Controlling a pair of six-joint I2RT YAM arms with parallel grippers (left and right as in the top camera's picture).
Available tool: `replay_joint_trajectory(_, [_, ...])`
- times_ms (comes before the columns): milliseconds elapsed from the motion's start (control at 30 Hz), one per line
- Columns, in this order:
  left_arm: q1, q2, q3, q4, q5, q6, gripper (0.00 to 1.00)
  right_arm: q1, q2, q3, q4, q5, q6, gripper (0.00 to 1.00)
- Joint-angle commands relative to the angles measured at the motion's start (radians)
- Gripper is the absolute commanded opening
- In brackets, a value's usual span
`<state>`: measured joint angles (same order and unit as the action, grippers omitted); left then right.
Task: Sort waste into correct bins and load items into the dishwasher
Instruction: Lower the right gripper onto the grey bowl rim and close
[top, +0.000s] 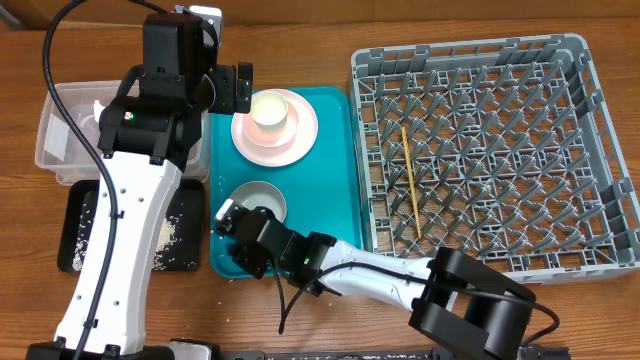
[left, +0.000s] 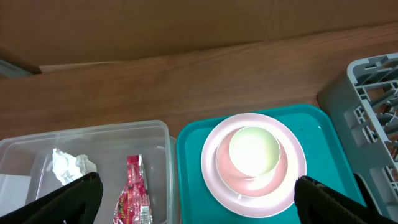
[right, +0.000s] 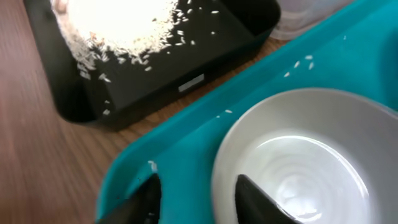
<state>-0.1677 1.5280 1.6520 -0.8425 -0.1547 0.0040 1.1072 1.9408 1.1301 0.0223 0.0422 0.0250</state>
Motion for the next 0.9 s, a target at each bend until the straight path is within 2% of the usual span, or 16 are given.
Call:
replay_joint_trajectory(0, [0.004, -0.003, 0.013, 0.001, -0.01, 0.019, 1.0, -0.004, 0.004, 0.002, 0.008, 0.01, -0.005, 0.29])
replay_joint_trajectory(867, [0.004, -0.003, 0.013, 0.001, -0.01, 0.019, 1.0, -0.004, 0.004, 0.001, -0.092, 0.01, -0.057, 0.28])
